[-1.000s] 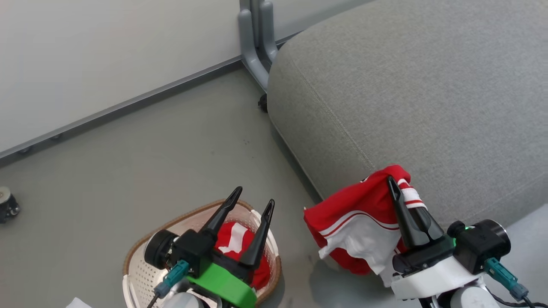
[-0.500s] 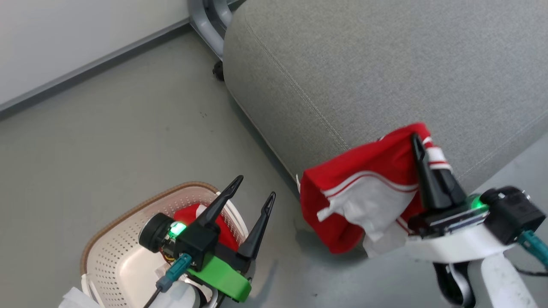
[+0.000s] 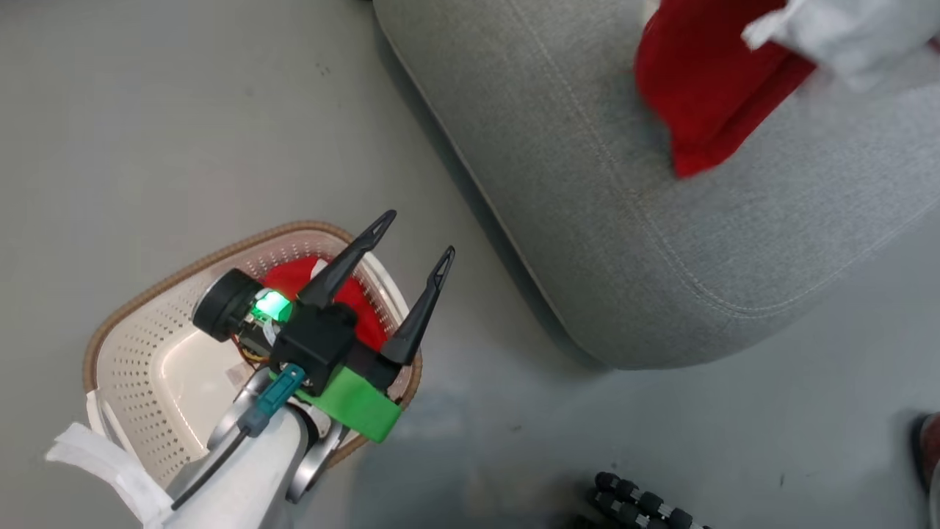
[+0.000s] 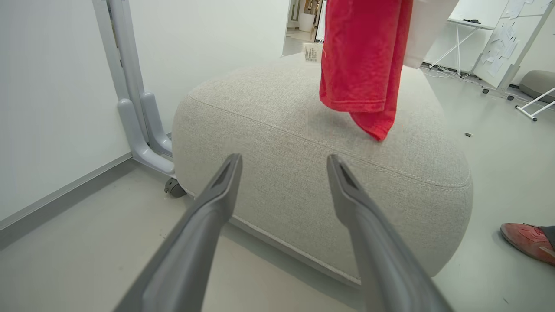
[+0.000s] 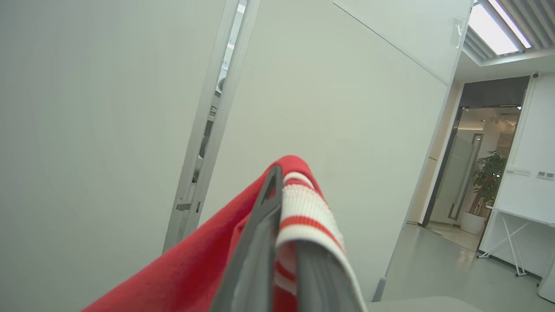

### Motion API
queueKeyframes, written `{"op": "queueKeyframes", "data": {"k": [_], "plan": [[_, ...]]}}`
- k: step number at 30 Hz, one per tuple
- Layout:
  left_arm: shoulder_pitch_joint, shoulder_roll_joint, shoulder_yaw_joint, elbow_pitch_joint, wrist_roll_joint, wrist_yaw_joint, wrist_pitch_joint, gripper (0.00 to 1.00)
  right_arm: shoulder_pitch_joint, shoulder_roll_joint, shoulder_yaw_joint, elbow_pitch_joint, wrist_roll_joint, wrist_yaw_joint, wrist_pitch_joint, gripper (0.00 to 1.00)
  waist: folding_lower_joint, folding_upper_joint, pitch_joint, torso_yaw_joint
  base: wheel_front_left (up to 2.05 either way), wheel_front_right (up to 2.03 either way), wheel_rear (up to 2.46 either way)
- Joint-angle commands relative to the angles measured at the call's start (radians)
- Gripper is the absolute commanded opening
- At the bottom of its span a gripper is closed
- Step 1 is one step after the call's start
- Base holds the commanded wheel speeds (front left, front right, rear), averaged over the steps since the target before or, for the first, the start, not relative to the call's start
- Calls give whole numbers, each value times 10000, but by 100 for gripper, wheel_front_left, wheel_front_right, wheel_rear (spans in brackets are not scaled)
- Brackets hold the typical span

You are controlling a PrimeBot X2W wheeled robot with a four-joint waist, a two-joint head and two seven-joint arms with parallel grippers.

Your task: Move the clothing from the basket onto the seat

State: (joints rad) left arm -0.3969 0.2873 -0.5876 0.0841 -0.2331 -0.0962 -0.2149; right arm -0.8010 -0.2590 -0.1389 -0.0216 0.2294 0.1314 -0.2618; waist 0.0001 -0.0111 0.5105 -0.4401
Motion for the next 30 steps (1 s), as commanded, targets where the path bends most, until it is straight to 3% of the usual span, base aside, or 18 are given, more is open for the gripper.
{"op": "queueKeyframes", "data": {"k": [1, 9, 20, 21, 22, 23, 30], "plan": [[-251, 136, 72, -92, 98, 25, 29, 100, -568, -211, -287, 111, 35, -14, -48, 0, -1, 111, 1250, 807, 0, 0, 0], [-609, 323, -17, -351, 215, -6, 125, 100, -1508, -878, -1407, 1202, -218, -14, -36, 0, -1, 111, 2053, 1140, 0, 0, 0], [-710, 311, -254, 84, 115, -43, 36, 100, 590, 48, -1445, 4211, -780, -14, -38, 0, -1, 111, 1903, 831, 0, 0, 0], [-674, 275, -221, 148, 123, 51, -11, 100, 824, 154, -1479, 4394, -816, -14, -38, 13, -1, 111, 1813, 803, 0, 0, 0], [-634, 232, -188, 220, 118, 123, -41, 100, 1016, 226, -1488, 4483, -863, -14, -38, 41, -1, 111, 1738, 781, 0, 0, 0], [-583, 183, -181, 306, 99, 171, -91, 100, 1267, 275, -1532, 4561, -931, -14, -38, 100, -1, 111, 1638, 759, 0, 0, 0], [-381, -146, -190, 944, -6, 412, -340, 100, 2969, 985, -2063, 4318, -1198, -14, -38, 100, -1, 111, 874, 781, 0, 0, 0]]}}
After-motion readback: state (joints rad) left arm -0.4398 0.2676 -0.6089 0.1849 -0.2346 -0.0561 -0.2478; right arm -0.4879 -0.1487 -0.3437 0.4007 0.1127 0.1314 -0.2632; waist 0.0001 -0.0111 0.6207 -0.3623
